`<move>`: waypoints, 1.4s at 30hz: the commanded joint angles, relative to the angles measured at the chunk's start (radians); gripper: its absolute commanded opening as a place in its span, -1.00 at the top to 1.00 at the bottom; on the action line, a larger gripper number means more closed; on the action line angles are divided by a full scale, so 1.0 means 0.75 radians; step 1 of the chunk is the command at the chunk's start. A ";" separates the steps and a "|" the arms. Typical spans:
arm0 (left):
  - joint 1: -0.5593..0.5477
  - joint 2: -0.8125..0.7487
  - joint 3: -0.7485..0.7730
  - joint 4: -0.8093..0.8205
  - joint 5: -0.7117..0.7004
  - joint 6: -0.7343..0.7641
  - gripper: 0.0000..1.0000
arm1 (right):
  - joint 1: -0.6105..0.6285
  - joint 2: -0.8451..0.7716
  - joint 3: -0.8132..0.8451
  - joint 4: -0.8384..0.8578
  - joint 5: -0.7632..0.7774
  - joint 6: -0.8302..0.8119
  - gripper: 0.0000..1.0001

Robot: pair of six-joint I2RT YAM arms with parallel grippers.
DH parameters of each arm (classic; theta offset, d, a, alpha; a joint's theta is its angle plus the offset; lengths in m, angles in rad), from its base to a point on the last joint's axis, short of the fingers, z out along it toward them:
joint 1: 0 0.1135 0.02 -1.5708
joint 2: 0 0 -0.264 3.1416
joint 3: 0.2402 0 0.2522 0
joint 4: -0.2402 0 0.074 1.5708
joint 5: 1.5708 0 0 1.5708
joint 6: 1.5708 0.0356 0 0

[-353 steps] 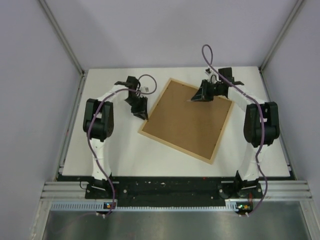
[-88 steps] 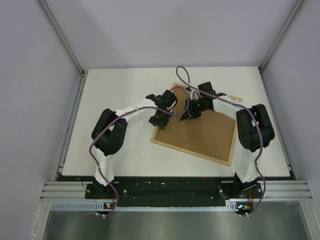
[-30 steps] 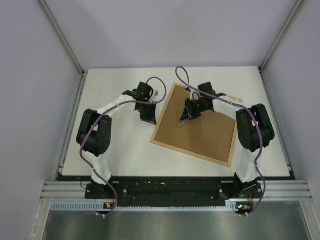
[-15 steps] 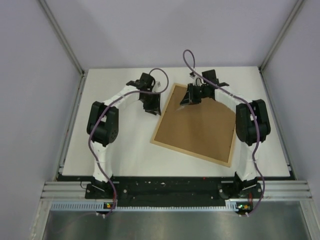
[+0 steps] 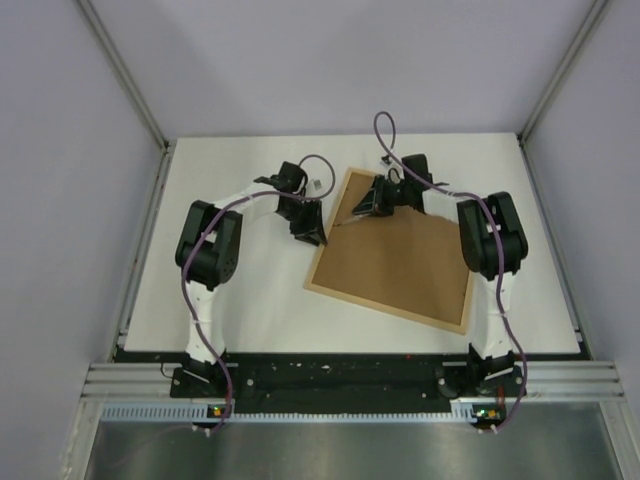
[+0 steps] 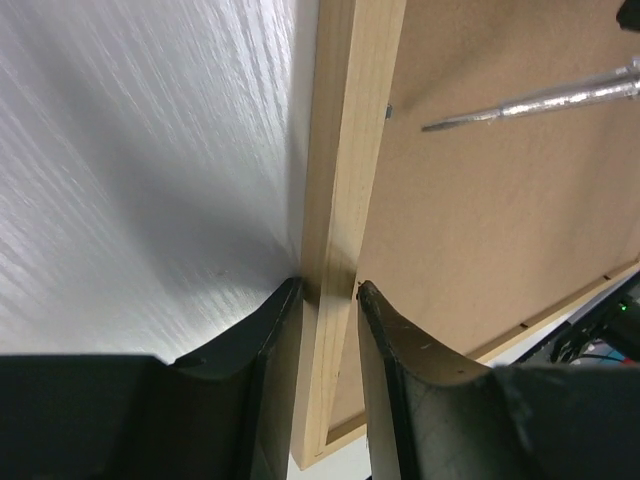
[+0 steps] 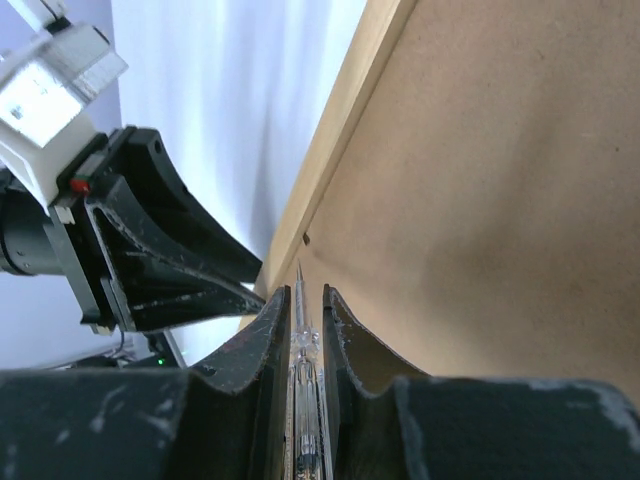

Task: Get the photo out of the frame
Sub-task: Release the photo frame item from the photo frame.

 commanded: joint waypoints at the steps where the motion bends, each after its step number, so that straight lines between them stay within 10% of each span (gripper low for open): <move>1: -0.034 -0.115 -0.103 0.133 0.106 -0.053 0.32 | -0.003 0.028 -0.048 0.238 -0.041 0.125 1.00; 42: -0.100 -0.181 -0.150 0.168 -0.123 -0.115 0.35 | -0.050 0.026 -0.210 0.197 0.049 0.182 1.00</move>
